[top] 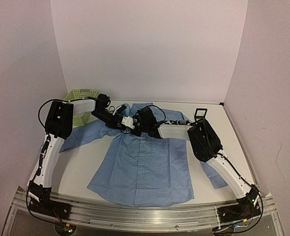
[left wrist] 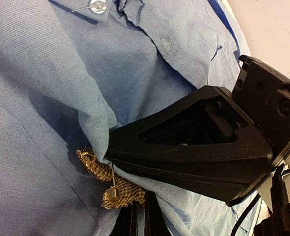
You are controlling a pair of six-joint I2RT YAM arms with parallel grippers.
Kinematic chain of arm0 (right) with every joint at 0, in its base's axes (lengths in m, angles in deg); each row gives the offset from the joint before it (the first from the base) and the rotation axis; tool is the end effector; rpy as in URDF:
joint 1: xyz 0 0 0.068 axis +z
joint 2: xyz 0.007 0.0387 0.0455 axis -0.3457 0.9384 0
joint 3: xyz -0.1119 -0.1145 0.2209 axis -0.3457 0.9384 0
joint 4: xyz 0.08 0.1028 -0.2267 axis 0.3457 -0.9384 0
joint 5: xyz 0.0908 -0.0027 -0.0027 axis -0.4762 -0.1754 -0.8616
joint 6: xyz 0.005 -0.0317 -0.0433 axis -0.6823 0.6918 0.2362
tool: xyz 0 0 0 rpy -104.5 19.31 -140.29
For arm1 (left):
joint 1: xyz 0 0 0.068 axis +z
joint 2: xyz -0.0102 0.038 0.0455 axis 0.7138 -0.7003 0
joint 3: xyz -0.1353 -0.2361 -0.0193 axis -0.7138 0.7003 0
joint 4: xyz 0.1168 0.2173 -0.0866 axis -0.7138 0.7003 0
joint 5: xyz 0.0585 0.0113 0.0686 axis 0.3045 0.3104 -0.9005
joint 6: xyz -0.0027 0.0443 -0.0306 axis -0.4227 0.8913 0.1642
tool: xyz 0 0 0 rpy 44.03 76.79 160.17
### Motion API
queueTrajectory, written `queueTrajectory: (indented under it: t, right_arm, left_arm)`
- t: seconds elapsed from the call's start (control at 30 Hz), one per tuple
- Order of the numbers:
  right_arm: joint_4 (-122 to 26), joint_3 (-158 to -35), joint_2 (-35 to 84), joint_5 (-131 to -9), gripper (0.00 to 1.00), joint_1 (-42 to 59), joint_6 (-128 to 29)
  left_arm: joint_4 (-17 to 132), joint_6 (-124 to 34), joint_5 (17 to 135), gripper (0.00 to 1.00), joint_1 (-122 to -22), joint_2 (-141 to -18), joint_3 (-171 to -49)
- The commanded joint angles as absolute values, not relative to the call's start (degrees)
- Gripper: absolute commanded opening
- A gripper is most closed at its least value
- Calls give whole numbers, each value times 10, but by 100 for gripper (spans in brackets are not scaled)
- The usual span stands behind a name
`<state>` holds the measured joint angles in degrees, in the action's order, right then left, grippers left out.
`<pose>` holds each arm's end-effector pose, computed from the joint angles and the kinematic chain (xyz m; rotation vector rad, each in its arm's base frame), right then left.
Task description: Pin the brooch onto the clothing
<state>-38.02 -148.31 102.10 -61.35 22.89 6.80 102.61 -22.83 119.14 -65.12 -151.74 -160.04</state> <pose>0.4440 0.4150 0.0899 -1.4092 1.3639 -0.0873 0.4852 -0.2019 0.1141 0.8925 2.4188 -1.2684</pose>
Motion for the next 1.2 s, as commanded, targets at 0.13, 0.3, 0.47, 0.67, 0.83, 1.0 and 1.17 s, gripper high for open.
queueTrajectory:
  t: [0.13,0.3,0.47,0.67,0.83,1.0,1.17]
  right_arm:
    - [-384,-1439,1016,-642,0,242,89]
    - [-386,-1415,1013,-628,0,242,96]
    - [-387,-1416,1019,-632,0,242,94]
    - [-389,-1417,1021,-631,0,242,92]
    - [-390,-1415,1020,-631,0,242,92]
    - [-392,-1413,1018,-631,0,242,94]
    - [-393,-1412,1017,-629,0,242,101]
  left_arm:
    - [1045,-162,1367,0,-703,-1457,-1596]
    - [1074,-136,1382,22,-694,-1456,-1600]
    - [1074,-138,1356,35,-670,-1449,-1591]
    - [1099,-146,1352,41,-635,-1455,-1620]
    - [1207,-33,1323,43,-629,-1442,-1642]
    - [1206,-76,1309,43,-607,-1444,-1642]
    - [1097,-281,1205,36,-600,-1461,-1640]
